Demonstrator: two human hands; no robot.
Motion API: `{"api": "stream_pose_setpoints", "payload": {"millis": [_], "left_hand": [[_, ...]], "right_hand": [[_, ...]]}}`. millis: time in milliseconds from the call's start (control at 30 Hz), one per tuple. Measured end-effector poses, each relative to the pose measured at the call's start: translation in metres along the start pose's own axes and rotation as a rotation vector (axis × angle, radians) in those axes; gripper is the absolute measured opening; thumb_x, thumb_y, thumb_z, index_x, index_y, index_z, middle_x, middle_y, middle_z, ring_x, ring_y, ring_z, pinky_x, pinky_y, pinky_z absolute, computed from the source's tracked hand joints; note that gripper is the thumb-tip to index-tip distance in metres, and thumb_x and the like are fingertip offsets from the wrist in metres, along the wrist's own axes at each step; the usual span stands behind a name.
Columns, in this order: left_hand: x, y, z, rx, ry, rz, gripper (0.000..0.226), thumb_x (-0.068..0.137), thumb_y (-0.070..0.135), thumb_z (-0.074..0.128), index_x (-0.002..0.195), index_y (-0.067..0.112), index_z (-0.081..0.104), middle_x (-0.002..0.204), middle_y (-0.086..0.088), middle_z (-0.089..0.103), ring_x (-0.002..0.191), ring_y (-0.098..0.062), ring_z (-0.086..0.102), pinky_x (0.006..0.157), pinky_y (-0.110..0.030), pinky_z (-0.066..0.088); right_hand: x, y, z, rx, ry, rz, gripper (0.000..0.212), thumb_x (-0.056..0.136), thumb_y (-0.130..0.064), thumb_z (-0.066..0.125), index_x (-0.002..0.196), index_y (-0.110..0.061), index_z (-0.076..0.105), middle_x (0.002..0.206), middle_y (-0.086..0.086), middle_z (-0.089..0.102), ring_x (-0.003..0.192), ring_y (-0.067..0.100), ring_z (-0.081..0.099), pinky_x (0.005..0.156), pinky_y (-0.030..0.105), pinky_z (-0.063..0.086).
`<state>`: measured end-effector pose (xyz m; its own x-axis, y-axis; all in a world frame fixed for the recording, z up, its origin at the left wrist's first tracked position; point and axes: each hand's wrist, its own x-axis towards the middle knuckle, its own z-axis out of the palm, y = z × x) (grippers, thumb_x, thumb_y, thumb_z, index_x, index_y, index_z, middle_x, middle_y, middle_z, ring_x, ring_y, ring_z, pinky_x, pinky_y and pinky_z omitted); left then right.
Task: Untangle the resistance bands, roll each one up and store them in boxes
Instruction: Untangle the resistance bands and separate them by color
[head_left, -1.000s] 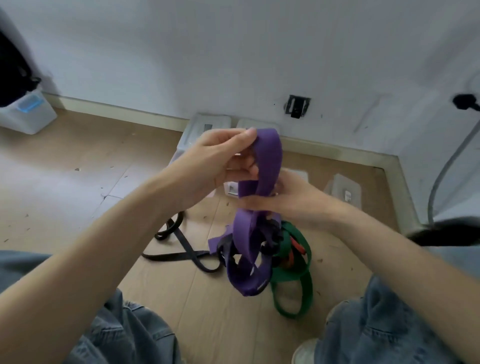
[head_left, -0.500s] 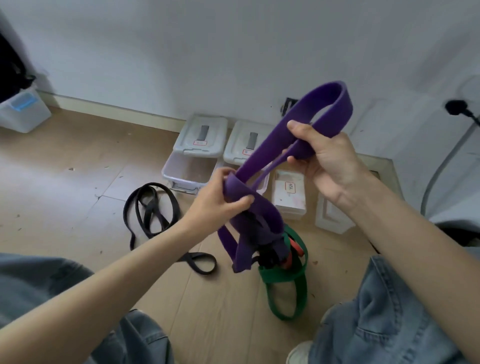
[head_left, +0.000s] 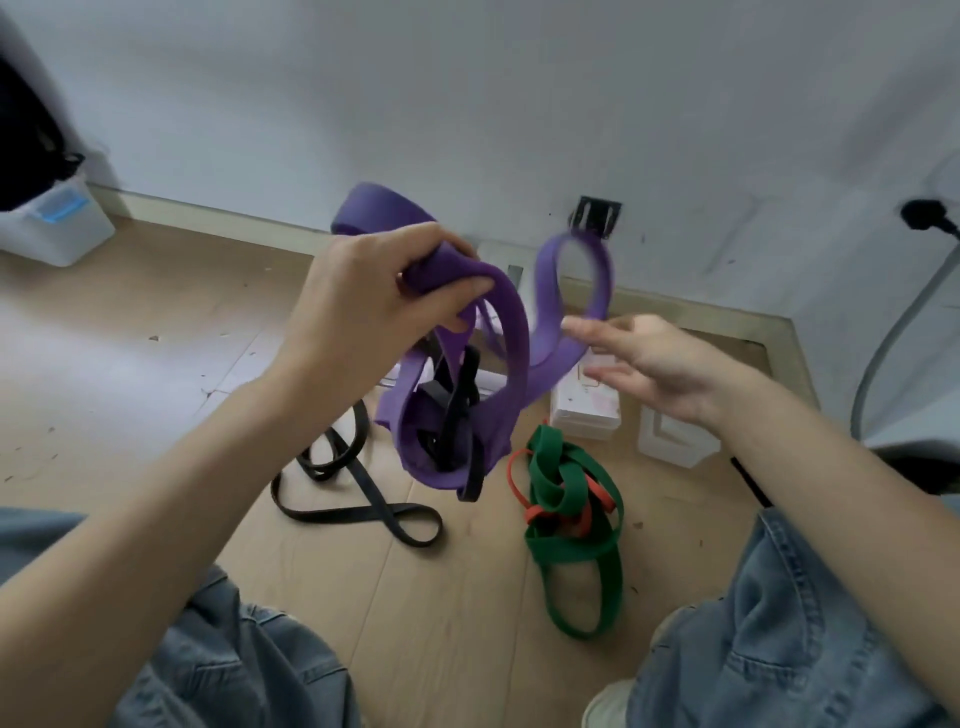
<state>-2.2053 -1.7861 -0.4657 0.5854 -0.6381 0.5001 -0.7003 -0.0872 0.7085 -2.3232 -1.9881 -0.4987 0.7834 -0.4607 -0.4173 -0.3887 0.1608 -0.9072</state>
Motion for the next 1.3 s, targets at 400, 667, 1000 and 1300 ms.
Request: {"api": "stream_pose_setpoints", "payload": {"millis": [400, 667, 1000, 1300], "left_hand": [[0.013, 0.002, 0.0, -0.343, 0.194, -0.222, 0.004, 0.083, 0.016, 0.068, 0.082, 0.019, 0.069, 0.068, 0.002, 0.072, 0.05, -0.014, 0.068, 0.044, -0.016, 0.045], [-0.001, -0.032, 0.009, -0.302, -0.22, -0.568, 0.091, 0.069, 0.047, 0.072, 0.143, 0.026, 0.024, 0.122, 0.014, 0.052, 0.104, -0.008, 0.058, 0.087, -0.022, 0.045], [-0.025, -0.034, 0.058, -0.173, -0.264, -0.354, 0.104, 0.052, 0.058, 0.074, 0.141, 0.03, 0.027, 0.133, 0.0, 0.04, 0.102, -0.02, 0.062, 0.085, -0.039, 0.055], [-0.015, -0.03, 0.039, -0.335, -0.076, -0.562, 0.025, 0.075, 0.016, 0.076, 0.097, 0.01, 0.066, 0.058, 0.007, 0.062, 0.04, -0.005, 0.052, 0.045, -0.019, 0.046]], "right_hand": [[-0.021, -0.001, 0.034, -0.196, -0.553, -0.12, 0.052, 0.076, -0.063, 0.052, 0.106, -0.022, 0.064, 0.106, -0.003, 0.069, 0.1, 0.017, 0.067, 0.08, 0.024, 0.054], [-0.023, -0.011, 0.026, -0.038, -0.176, -0.198, 0.009, 0.093, -0.01, 0.052, 0.091, -0.004, 0.059, 0.074, 0.009, 0.071, 0.07, 0.016, 0.071, 0.061, 0.019, 0.054], [-0.023, -0.028, 0.005, 0.511, -0.063, -0.165, 0.011, 0.09, -0.019, 0.057, 0.09, -0.008, 0.059, 0.075, 0.007, 0.068, 0.073, 0.018, 0.07, 0.066, 0.028, 0.06], [-0.021, 0.005, 0.034, -0.318, -0.274, -0.194, 0.037, 0.073, -0.034, 0.074, 0.104, -0.019, 0.061, 0.099, -0.005, 0.069, 0.092, -0.002, 0.064, 0.078, 0.012, 0.049]]}}
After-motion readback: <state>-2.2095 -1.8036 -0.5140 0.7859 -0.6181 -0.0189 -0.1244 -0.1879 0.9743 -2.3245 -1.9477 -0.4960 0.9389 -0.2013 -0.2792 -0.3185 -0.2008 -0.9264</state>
